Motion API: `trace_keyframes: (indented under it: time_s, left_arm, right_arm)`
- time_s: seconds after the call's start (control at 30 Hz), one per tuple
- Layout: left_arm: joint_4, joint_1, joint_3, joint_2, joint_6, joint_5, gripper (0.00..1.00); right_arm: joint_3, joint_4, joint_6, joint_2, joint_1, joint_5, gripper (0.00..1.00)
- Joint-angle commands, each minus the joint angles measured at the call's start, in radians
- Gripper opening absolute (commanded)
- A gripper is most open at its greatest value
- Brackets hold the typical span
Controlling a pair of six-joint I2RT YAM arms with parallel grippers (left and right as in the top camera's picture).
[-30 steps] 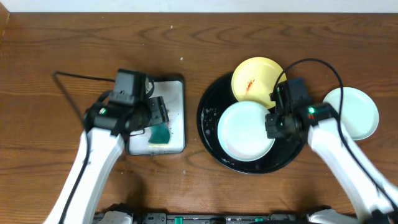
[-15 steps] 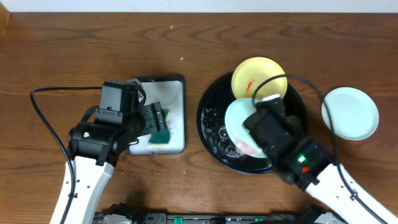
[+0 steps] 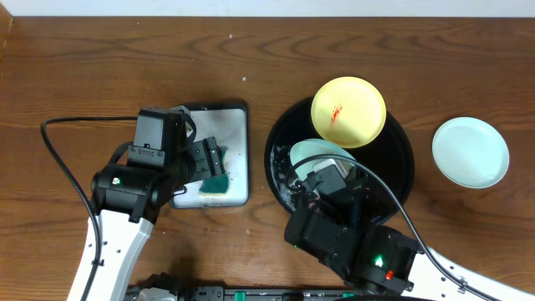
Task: Clean dirty plates on tray and stack at the side
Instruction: 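Tilt the gripped green plate upright with right gripper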
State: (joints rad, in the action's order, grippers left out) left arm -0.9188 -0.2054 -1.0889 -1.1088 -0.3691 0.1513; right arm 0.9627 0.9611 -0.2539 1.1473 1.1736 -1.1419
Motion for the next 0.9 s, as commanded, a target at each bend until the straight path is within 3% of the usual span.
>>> trace_keyframes:
  time_s: [0.0, 0.87]
  left_arm:
    - [-0.005, 0.002, -0.018, 0.003, 0.002, -0.002, 0.84]
    - [-0.005, 0.002, -0.018, 0.003, 0.002, -0.002, 0.84]
  right_arm:
    - [0.006, 0.0, 0.027, -0.008, 0.018, -0.089, 0.01]
    - [0.006, 0.001, 0.053, -0.008, -0.009, -0.118, 0.01]
